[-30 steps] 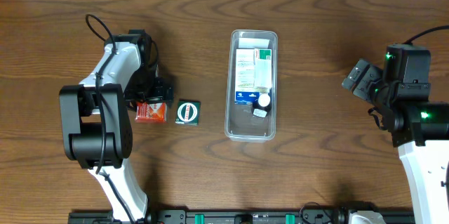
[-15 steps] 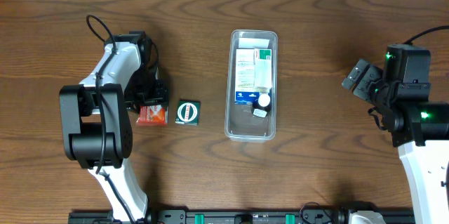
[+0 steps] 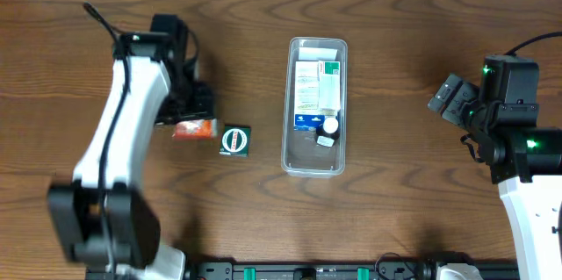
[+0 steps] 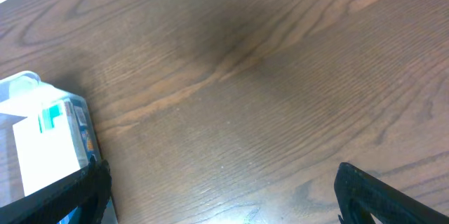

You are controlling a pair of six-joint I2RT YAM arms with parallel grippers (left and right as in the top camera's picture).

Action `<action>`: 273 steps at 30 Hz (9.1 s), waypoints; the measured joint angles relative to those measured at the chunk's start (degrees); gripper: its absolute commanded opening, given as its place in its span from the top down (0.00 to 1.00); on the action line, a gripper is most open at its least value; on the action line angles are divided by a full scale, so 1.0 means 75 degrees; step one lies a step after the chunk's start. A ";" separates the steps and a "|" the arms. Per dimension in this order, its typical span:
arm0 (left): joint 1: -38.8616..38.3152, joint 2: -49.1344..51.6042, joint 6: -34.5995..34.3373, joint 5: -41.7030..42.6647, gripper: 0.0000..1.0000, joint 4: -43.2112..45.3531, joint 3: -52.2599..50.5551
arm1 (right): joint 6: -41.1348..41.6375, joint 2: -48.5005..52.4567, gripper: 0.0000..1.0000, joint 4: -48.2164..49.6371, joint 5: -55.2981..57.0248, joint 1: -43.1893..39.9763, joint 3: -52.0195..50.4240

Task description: Pack container

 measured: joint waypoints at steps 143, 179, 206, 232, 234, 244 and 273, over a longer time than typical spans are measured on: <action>-0.5421 0.0184 -0.3430 0.0618 0.94 0.4645 -0.2209 | -0.0003 0.0000 0.01 -0.0003 0.0000 0.0000 0.0000; -0.5738 0.0192 -0.2133 -0.2189 0.93 0.4567 -0.2331 | 0.0000 0.0000 0.01 -0.0003 0.0000 0.0000 0.0000; -0.5738 -0.0178 -0.2751 -0.1317 0.93 0.4042 -0.2410 | 0.0000 0.0000 0.01 0.0000 0.0000 0.0000 0.0000; -0.5738 0.0230 -0.1920 -0.1886 0.89 0.4841 -0.2416 | 0.0000 0.0000 0.01 -0.0003 0.0000 0.0000 0.0000; -0.5738 0.0227 -0.1950 -0.1888 0.89 0.4692 -0.2413 | -0.0003 0.0000 0.01 -0.0003 0.0000 0.0000 0.0000; -0.5735 0.0192 -0.2349 -0.1626 0.90 0.3786 -0.2398 | 0.0000 0.0000 0.01 -0.0003 0.0000 0.0000 0.0000; -0.5703 0.0146 -0.2789 -0.0213 0.78 0.3593 -0.2404 | 0.0000 0.0000 0.01 -0.0003 0.0000 0.0000 0.0000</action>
